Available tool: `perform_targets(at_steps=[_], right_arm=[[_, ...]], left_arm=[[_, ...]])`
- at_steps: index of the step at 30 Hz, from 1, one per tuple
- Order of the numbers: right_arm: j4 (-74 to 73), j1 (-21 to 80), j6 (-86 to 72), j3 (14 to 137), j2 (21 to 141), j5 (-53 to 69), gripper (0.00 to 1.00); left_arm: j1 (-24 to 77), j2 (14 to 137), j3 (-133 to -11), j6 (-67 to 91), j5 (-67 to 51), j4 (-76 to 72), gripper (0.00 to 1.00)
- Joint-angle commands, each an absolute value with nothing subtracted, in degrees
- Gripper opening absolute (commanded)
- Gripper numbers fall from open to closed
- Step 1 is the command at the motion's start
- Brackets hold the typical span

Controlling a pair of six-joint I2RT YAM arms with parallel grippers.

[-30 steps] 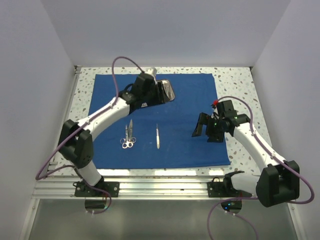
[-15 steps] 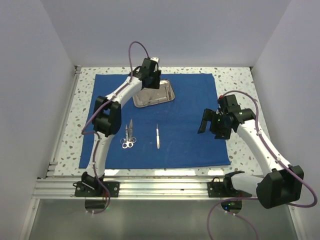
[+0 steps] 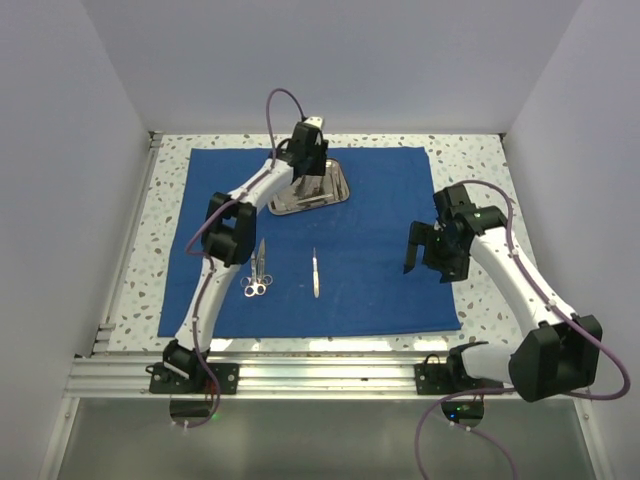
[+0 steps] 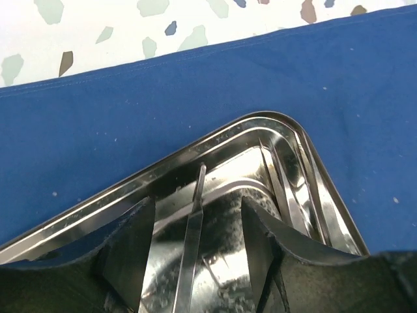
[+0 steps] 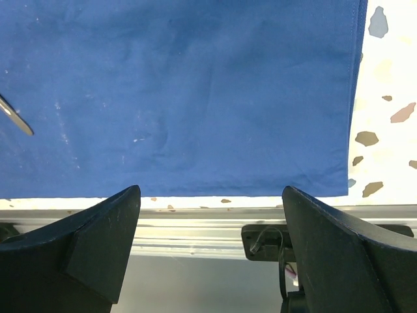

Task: Open and lay out the surgical kit
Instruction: Pick up the medical item from the container.

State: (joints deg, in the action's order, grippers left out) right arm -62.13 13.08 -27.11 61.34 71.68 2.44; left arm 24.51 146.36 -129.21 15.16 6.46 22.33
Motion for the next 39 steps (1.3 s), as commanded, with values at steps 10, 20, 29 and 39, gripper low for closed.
perform_targets(at_steps=[10, 20, 29, 39], right_arm=[[-62.58, 12.92, -22.68, 66.18, 76.02, 0.62, 0.95], [-61.00, 13.01, -21.45, 66.80, 77.34, 0.97, 0.95], [-60.21, 13.01, -22.32, 65.66, 76.11, 2.11, 0.95], [-59.50, 12.83, -23.20, 64.86, 76.29, 3.52, 0.95]], left_arm=[[25.75, 157.23, -140.53, 14.76, 15.64, 24.68, 0.60], [25.05, 156.18, -136.33, 14.59, 20.39, 33.13, 0.44], [23.91, 155.57, -132.45, 15.03, 19.77, 36.38, 0.38], [22.15, 153.90, -128.85, 15.56, 15.39, 36.65, 0.22]])
